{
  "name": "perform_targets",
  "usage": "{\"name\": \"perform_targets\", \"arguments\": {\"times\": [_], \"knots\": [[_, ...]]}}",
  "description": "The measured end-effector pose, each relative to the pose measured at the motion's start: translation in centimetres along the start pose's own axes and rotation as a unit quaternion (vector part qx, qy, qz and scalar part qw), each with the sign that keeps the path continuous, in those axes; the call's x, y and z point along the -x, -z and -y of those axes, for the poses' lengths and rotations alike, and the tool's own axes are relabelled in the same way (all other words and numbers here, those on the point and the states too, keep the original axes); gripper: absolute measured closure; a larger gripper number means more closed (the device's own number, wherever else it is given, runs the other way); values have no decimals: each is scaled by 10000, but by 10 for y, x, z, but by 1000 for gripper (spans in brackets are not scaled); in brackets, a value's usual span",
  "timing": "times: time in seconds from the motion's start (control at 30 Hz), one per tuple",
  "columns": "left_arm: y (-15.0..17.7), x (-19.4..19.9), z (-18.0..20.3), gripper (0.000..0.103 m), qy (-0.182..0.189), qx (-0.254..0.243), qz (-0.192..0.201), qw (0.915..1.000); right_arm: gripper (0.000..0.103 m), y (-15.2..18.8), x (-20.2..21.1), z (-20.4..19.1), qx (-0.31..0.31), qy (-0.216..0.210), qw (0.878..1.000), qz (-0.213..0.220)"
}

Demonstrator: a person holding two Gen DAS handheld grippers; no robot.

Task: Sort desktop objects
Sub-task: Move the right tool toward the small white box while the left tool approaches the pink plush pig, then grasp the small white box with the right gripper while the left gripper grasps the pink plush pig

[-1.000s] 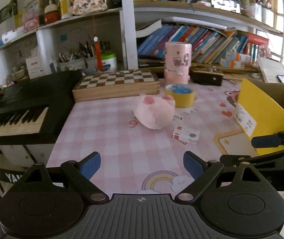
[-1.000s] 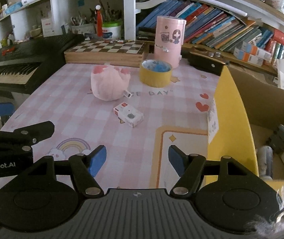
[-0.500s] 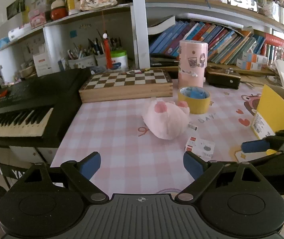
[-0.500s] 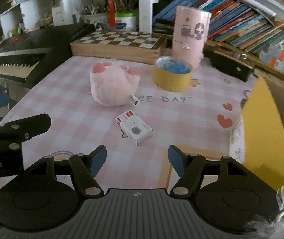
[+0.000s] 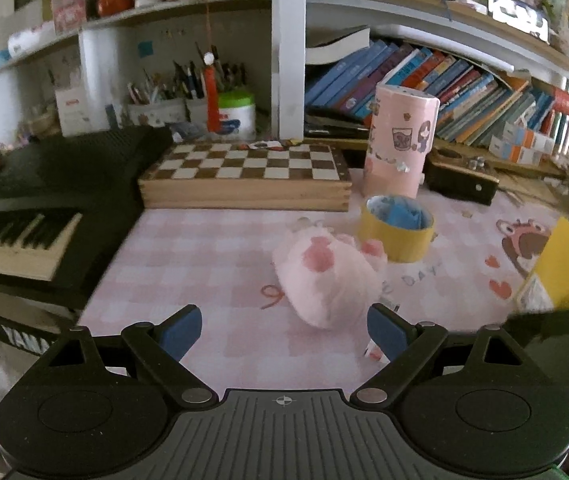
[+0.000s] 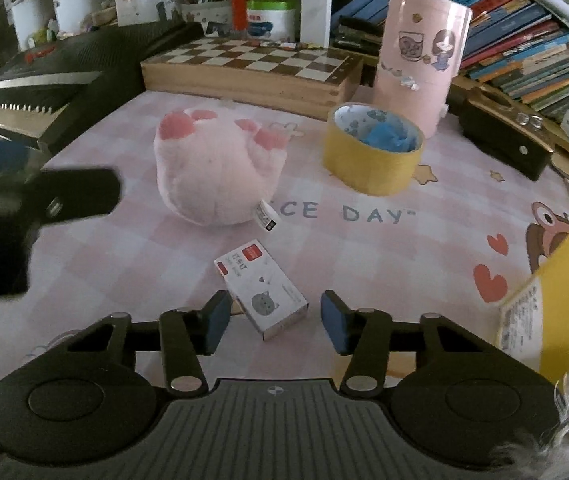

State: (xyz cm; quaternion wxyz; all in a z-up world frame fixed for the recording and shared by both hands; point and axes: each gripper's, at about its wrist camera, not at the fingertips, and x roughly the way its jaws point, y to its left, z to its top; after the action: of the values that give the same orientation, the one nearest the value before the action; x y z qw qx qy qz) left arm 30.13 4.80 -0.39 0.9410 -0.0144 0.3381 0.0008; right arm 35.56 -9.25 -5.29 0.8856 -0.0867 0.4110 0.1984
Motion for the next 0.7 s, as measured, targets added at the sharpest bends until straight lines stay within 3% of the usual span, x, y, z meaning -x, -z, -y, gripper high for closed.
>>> {"name": "perform_targets", "arguments": {"times": [0.27,0.47,0.7], "knots": [[-18,-38,10,7,377,104,-201,9990,55,-2,-7,0,88,-98,9999,43],[-24,-67,13,7,429,296,-418,9978,55,-3,-9,-1,134,-100,9998,67],[-25,-95,20,7,438,157,-677,9966,53,-4,-9,-1,115,-127,9998,93]]}}
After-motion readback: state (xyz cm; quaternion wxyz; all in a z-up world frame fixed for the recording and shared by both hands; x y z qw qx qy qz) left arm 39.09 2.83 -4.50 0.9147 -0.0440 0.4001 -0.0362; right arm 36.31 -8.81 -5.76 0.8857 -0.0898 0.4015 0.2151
